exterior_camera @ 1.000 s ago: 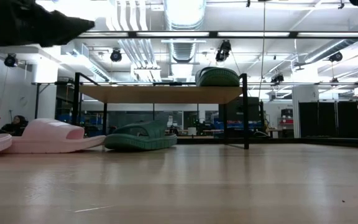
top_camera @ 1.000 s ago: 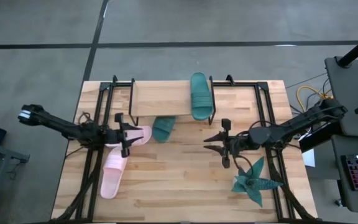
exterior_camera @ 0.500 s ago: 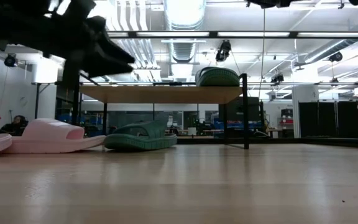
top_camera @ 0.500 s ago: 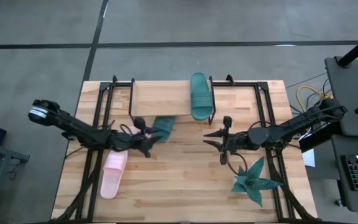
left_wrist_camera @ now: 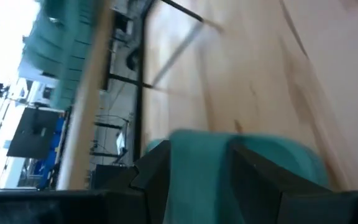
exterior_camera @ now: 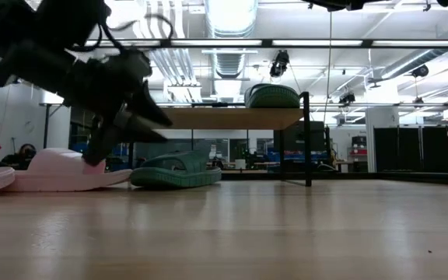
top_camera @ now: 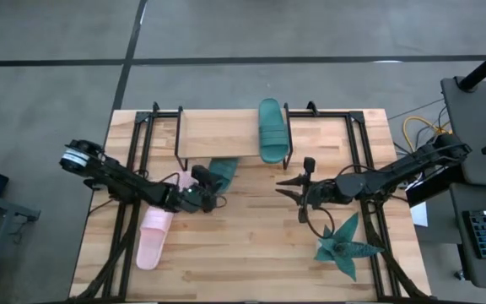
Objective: Pick and place slides into the shelf
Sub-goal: Put the green slipper on the shelf
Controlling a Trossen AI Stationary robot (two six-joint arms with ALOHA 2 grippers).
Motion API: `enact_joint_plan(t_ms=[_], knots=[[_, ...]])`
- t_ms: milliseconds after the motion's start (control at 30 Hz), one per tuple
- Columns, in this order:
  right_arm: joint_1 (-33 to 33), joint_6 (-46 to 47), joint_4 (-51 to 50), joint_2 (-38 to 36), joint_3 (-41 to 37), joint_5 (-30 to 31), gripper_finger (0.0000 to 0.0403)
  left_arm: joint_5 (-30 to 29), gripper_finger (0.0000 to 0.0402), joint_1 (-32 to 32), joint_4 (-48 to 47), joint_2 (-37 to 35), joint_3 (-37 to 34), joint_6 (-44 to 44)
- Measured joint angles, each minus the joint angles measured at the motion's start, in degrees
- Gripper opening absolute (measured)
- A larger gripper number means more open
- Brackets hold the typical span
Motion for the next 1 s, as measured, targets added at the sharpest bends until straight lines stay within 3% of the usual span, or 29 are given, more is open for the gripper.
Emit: enact_joint_plan(t_ms=[167, 533, 1000], knots=[[0.0, 0.0, 0.0, 0.0, 0.0, -0.1, 0.0075, -0.6, 0.0140, 0.0, -1.9, 2.8, 1.5, -0.1], [0.0, 0.0, 0.0, 0.0, 0.0, -0.1, 0.0068, -9.1, 0.0140, 0.1, -6.9, 8.2, 4.7, -0.1], [0.0, 0.0, 0.0, 0.0, 0.0, -0.1, 0.0072, -10.6, 0.0140, 3.5, -10.8, 12.0, 8.4, 0.0]])
